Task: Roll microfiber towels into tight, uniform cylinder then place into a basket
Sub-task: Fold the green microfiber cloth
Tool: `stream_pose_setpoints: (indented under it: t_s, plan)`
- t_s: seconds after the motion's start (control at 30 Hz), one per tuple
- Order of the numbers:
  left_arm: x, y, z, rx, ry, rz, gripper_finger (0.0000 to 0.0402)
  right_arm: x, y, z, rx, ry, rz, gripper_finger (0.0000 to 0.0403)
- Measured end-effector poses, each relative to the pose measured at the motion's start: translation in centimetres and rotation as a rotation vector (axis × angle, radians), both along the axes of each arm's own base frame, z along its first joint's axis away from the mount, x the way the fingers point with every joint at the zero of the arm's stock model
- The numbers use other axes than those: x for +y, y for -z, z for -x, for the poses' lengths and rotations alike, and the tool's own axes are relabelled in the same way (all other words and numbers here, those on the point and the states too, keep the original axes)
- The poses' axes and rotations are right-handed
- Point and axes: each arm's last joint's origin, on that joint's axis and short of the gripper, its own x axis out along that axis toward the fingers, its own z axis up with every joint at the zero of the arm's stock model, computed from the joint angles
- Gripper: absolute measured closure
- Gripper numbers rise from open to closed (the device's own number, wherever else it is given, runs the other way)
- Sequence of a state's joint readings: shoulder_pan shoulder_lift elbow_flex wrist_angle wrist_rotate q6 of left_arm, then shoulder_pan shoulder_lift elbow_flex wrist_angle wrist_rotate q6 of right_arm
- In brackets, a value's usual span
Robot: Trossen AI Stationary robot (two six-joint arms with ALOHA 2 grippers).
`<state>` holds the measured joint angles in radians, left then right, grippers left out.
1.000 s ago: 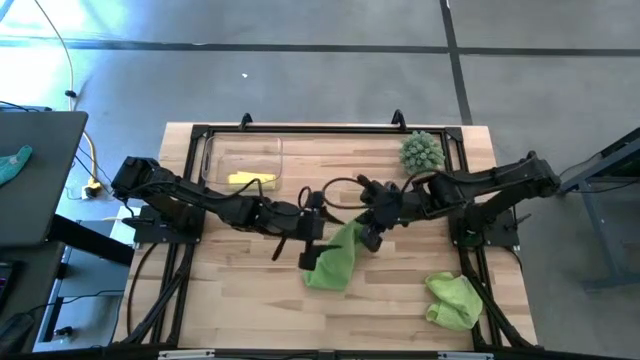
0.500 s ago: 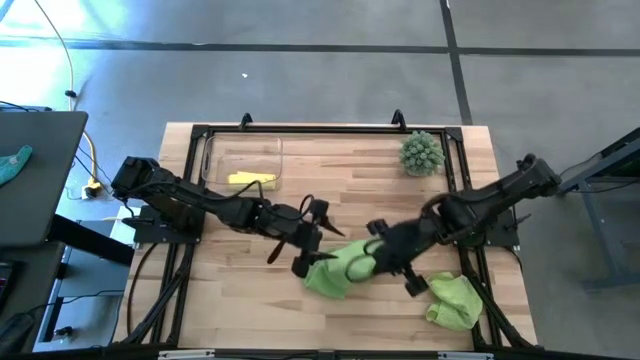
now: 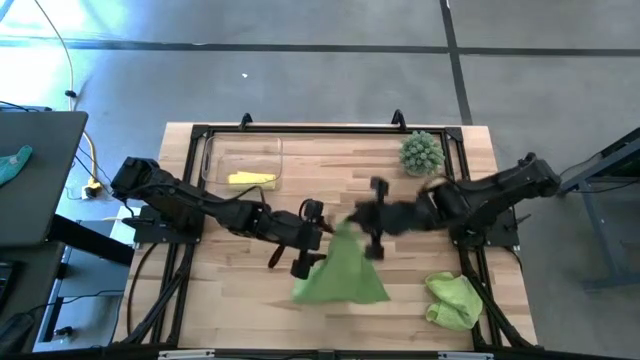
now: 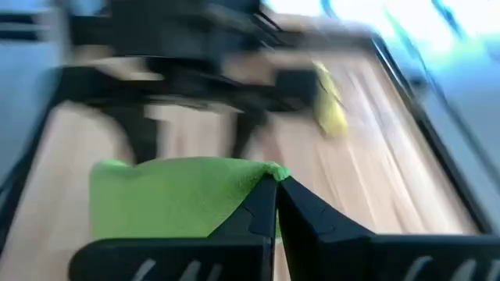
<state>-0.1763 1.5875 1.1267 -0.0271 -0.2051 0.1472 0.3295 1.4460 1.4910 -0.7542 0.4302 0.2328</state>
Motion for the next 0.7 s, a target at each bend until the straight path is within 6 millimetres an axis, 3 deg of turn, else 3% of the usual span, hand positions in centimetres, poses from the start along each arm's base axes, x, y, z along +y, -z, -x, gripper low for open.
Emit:
stream_pose_setpoints:
  t_s: [0.13, 0.3, 0.57, 0.7]
  plan:
    - [-0.4, 0.9, 0.8, 0.100, -0.122, -0.056, 0.0149, -2.7, 1.2, 0.2, 0.114, 0.210, -0.151, 0.0402]
    - [-0.9, 1.6, 1.4, 0.173, -0.172, -0.036, 0.0149, -3.8, 3.4, -0.5, 0.237, 0.391, -0.221, 0.0402]
    - [-1.4, 1.7, 1.6, 0.180, -0.164, -0.033, 0.0149, -4.5, 6.0, -3.2, 0.299, 0.378, -0.164, 0.0402]
    - [-1.8, 1.8, 1.8, 0.190, -0.156, -0.032, 0.0149, -5.1, 6.4, -3.8, 0.338, 0.275, -0.102, 0.0402]
